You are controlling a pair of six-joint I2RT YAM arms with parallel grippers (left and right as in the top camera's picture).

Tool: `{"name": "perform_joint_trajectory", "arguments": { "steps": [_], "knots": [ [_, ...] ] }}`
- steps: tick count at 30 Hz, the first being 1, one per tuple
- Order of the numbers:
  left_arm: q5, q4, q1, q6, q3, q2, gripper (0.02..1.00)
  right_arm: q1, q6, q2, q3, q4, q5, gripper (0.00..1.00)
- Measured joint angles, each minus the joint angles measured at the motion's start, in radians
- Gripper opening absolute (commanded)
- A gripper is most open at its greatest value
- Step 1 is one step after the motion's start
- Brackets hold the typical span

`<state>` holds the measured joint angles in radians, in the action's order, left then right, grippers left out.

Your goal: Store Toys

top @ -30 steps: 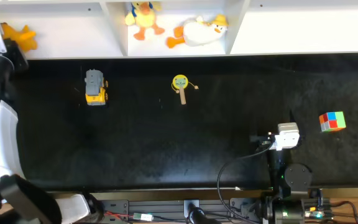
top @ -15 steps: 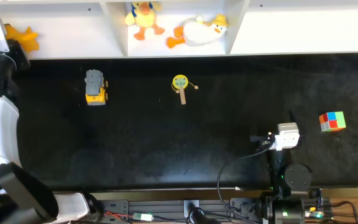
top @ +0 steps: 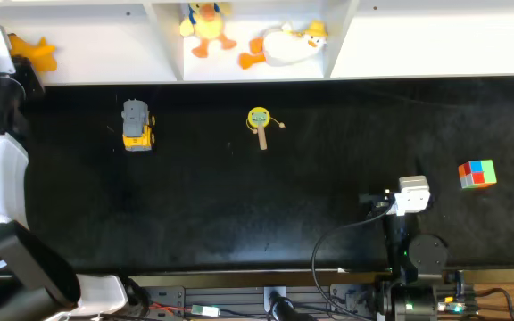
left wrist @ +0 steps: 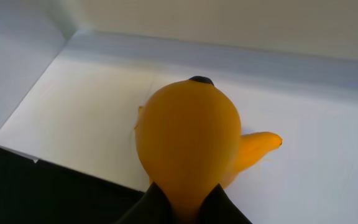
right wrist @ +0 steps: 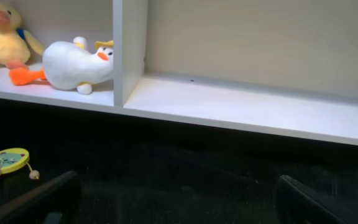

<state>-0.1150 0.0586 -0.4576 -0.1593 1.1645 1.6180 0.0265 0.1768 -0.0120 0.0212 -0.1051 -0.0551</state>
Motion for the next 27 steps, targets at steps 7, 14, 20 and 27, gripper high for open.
{"name": "perform_joint_trajectory", "arguments": {
  "steps": [7,14,20,27],
  "knots": [
    [0.000,-0.018,0.000,0.000,0.000,0.002,0.093,0.000,0.000,0.000,0.000,0.000,0.000,0.996],
    [0.000,-0.032,0.000,0.000,0.000,0.004,0.097,0.000,0.000,0.000,0.000,0.000,0.000,0.996],
    [-0.002,-0.051,0.000,0.005,0.000,0.022,0.095,0.000,0.000,0.000,0.000,0.000,0.000,0.993],
    [-0.022,-0.081,0.000,0.017,0.000,0.042,0.095,0.000,0.001,0.000,0.000,0.000,0.000,0.996]
  ]
}}
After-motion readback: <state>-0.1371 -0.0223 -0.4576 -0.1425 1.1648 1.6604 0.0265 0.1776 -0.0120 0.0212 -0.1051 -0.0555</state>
